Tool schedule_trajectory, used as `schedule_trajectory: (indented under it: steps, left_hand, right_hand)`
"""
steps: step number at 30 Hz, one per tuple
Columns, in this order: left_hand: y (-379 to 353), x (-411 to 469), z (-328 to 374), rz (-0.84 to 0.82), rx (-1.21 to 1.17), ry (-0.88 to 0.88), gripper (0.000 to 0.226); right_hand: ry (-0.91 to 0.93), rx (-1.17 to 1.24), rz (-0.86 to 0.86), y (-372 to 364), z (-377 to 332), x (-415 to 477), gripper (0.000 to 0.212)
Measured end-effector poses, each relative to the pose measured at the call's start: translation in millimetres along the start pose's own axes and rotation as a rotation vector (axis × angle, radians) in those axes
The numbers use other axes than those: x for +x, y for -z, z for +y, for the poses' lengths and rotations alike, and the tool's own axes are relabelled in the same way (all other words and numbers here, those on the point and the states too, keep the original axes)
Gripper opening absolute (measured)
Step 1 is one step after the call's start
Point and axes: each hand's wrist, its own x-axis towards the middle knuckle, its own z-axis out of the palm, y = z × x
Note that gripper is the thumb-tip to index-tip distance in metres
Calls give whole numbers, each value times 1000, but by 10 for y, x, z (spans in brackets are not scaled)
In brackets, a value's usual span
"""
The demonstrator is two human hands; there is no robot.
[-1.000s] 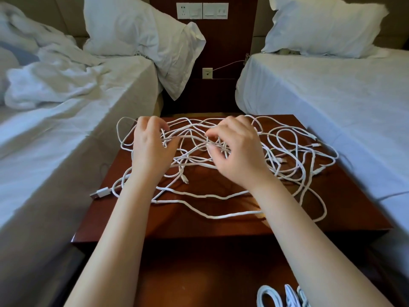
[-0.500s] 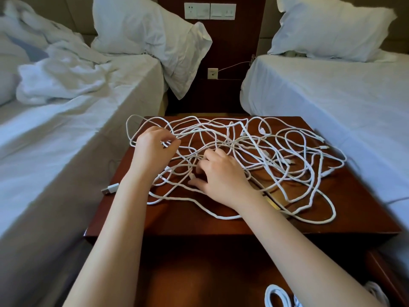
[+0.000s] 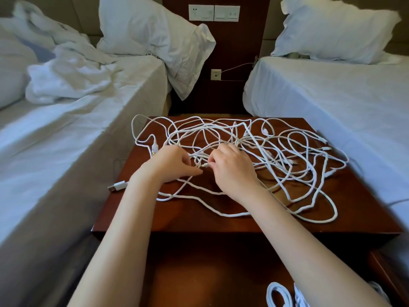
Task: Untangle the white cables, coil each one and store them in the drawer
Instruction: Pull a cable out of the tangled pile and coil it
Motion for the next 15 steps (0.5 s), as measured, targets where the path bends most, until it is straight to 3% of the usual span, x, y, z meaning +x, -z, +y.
schedule_trajectory:
  steps: [6,10,15]
  left_hand:
    - [-96,60,33,150,47,-26,28]
    - [-134,83,-10,69,50,-73,27]
    - [7,22,62,357,-151,-186,31]
  right_hand:
    - [-32,-18,18,-5,21,1,4]
    - [-34,-29,-19,-4,18,-14,5]
    - [-55,-82,-106,25,46,-30,11]
